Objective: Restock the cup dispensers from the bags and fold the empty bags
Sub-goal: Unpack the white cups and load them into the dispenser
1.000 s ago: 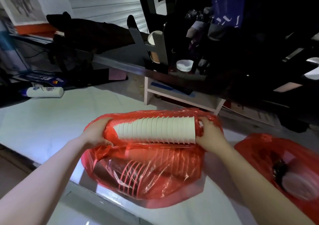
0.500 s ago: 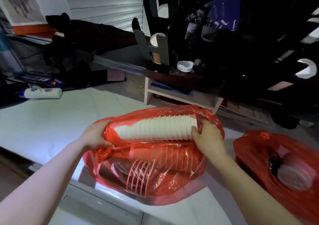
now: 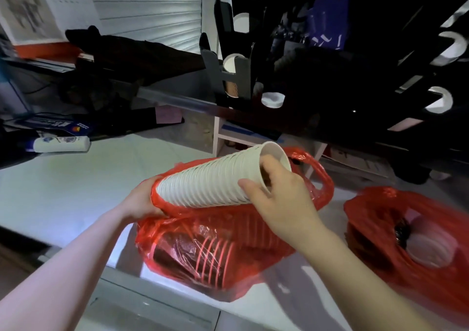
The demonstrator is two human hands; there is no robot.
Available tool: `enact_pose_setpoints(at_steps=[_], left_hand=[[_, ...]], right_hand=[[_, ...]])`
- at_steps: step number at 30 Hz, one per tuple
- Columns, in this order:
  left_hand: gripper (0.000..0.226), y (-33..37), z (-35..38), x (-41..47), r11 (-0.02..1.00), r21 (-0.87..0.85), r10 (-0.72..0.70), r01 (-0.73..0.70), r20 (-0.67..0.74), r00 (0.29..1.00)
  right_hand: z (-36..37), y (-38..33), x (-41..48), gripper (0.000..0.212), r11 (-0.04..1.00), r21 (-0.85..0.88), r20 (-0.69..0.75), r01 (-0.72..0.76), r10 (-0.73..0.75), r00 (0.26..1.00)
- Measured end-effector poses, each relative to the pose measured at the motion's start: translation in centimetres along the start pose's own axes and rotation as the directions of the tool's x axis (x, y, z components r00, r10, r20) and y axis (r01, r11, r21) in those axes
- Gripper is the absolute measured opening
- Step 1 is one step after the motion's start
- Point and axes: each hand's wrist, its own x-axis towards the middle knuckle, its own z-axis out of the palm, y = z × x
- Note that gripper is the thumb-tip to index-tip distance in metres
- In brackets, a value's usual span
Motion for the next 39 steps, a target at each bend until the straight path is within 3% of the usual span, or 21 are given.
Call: enact_pose_setpoints(at_steps=[4,8,12,14,17,21,24,28,30,32,34,36,37,39], left_hand=[[0.107,-0.2,0.2,0.2,0.999,-0.027,0.017,-0.017,-0.004,1.0],[0.107,-0.4,0.4,0.5,0.999,-0.031,0.016,-0.016,0.007,1.0],[0.121,-1.4,0.7,0.6,0.997,-0.056,-0.049,0.05,0.021,0.999],[0.12,-1.4,0.7,0.8,0.996,-0.09,-0.028,0.027,-0.009,1.0],[0.127,-1.0,0.2,1.7,0.988,-0.155,-0.002,0.002,-0.002,1.0],[0.119,-0.3,-0.3,2.5,0.979,-0.2,-0.011,0.046,0.172,0.985],[0.122,1.5,-0.5,3.1,0.942,-0.284,-0.057,0.181,0.396,0.917],[0.112,5.1,-2.2,4.8,0.976,-0.212,0.04,0.046,0.383,0.923],[0.101,6.5,-3.3,5.2,0.954,-0.296,0.081,0.04,0.384,0.92],[0.092,7.8,-3.9,5.3,0.887,-0.456,0.066,0.073,0.28,0.958],[0.071,9.2,-4.2,5.3,0.82,-0.572,0.028,0.003,0.045,0.999],[0.056,10.3,-4.3,5.7,0.824,-0.556,-0.003,-0.11,-0.198,0.98],[0.054,11.2,-4.4,5.8,0.806,-0.573,0.0,-0.15,-0.254,0.967],[0.06,13.3,-4.4,5.9,0.666,-0.725,0.014,-0.175,-0.222,0.975]], right_hand=[[1.1,-0.3,0.3,0.04,0.96,-0.271,-0.013,-0.066,0.064,0.998],[1.0,1.5,0.6,0.028,0.968,-0.087,-0.142,-0.236,0.223,0.964],[-0.3,4.4,-0.7,0.067,0.903,0.169,-0.14,-0.396,0.42,0.897],[-1.3,5.6,-1.3,0.069,0.865,0.258,-0.174,-0.43,0.48,0.86],[-3.0,7.4,-2.1,0.034,0.787,0.452,-0.265,-0.421,0.569,0.779],[-4.7,8.9,-3.4,0.025,0.655,0.632,-0.307,-0.414,0.702,0.642],[-5.2,9.3,-3.8,0.024,0.598,0.719,-0.308,-0.355,0.731,0.609],[-5.7,9.3,-3.1,0.023,0.58,0.761,-0.311,-0.29,0.719,0.622],[-5.9,9.4,-2.8,0.022,0.568,0.775,-0.305,-0.276,0.72,0.624],[-5.9,9.5,-2.6,0.023,0.566,0.779,-0.307,-0.268,0.719,0.624],[-5.9,9.5,-2.3,0.026,0.555,0.793,-0.306,-0.252,0.719,0.624],[-5.9,9.3,-1.7,0.024,0.544,0.81,-0.308,-0.22,0.713,0.63],[-6.0,9.2,-1.3,0.025,0.543,0.814,-0.311,-0.206,0.708,0.634],[-6.5,8.8,-0.2,0.031,0.538,0.825,-0.325,-0.172,0.702,0.634]])
